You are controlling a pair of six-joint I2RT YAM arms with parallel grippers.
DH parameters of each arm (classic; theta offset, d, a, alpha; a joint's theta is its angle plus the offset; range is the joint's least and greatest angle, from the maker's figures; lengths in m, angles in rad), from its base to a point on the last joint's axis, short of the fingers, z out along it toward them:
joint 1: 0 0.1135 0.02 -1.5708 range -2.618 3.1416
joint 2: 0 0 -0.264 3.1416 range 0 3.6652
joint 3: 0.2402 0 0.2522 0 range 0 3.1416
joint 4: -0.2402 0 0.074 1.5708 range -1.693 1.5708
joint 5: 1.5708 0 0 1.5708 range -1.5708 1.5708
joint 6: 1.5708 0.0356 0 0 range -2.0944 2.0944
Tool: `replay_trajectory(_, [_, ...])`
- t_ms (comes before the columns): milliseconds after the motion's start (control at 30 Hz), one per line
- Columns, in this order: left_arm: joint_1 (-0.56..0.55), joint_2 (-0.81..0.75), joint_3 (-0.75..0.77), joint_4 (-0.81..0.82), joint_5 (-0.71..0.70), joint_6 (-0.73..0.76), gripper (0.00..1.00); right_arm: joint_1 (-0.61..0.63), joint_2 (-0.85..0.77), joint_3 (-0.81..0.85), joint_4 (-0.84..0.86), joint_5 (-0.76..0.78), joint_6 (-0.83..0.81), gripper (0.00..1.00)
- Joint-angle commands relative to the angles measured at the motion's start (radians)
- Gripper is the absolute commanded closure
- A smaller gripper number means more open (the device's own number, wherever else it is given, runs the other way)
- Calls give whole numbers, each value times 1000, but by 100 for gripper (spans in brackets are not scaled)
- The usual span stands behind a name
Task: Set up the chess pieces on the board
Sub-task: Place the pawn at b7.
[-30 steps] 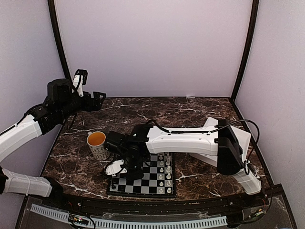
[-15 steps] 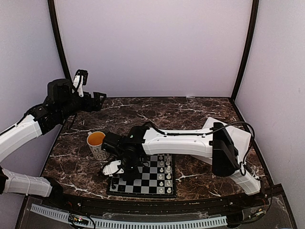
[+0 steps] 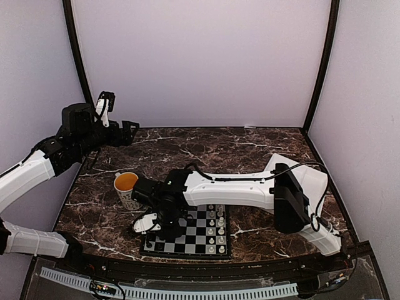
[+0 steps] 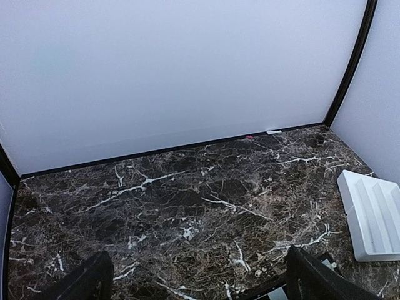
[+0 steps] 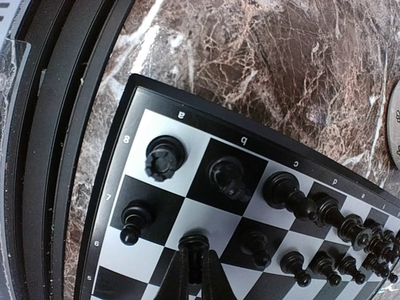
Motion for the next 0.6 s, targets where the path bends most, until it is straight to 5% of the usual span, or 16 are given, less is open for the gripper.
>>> replay_trajectory(0, [8, -14, -4, 1, 21, -4, 2, 14, 20, 31, 6, -14, 8, 100])
replay_trajectory(567, [14, -10, -3, 1, 36, -12, 2, 20, 19, 25, 12, 2, 14, 85])
